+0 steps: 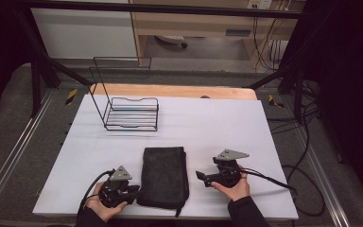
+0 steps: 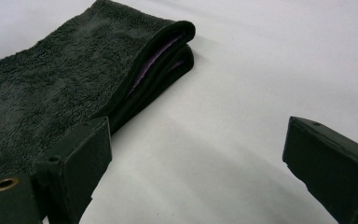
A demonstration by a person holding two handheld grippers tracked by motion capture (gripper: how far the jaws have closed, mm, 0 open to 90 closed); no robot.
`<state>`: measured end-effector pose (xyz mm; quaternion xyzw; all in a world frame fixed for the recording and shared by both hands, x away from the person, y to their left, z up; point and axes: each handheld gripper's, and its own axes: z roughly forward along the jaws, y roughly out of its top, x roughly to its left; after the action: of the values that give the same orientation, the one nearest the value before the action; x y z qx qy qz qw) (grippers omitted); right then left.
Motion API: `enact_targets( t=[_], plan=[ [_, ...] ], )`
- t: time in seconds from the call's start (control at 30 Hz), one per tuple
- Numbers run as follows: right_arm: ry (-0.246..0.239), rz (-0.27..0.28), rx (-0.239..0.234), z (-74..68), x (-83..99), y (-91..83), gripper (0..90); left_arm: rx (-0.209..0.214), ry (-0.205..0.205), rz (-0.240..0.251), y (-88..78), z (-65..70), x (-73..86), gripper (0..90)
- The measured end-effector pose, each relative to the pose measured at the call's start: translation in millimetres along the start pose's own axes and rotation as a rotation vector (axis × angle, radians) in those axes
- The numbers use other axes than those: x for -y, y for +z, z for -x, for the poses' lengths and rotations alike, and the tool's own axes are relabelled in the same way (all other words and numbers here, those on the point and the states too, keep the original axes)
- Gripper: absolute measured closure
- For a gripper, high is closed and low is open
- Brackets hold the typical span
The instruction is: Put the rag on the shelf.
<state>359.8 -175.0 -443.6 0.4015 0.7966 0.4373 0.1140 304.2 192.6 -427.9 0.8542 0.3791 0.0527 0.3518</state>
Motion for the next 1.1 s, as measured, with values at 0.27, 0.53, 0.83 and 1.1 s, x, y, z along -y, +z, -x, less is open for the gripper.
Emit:
enact_targets(
  t=[0.27, 0.53, 0.83, 1.1],
  plan=[
    [0.002, 0.009, 0.002, 1.0, -1.4, -1.2, 5.8, -0.048, 0.007, 0.088, -8.2, -15.7, -16.8, 37.0],
    [-0.001, 0.008, 0.003, 1.6, -1.8, -1.1, 5.0, -0.078, -0.008, 0.103, 3.1, -33.1, -37.1, 15.8],
    [-0.005, 0.002, 0.007, 1.1, -1.0, -0.5, 5.0, -0.139, -0.011, 0.099, 18.4, -49.6, -64.9, 10.3],
    [-0.013, -0.007, 0.009, 1.3, -0.2, 0.5, 4.9, -0.147, -0.05, 0.105, 35.9, -61.2, -82.1, 16.8]
  ],
)
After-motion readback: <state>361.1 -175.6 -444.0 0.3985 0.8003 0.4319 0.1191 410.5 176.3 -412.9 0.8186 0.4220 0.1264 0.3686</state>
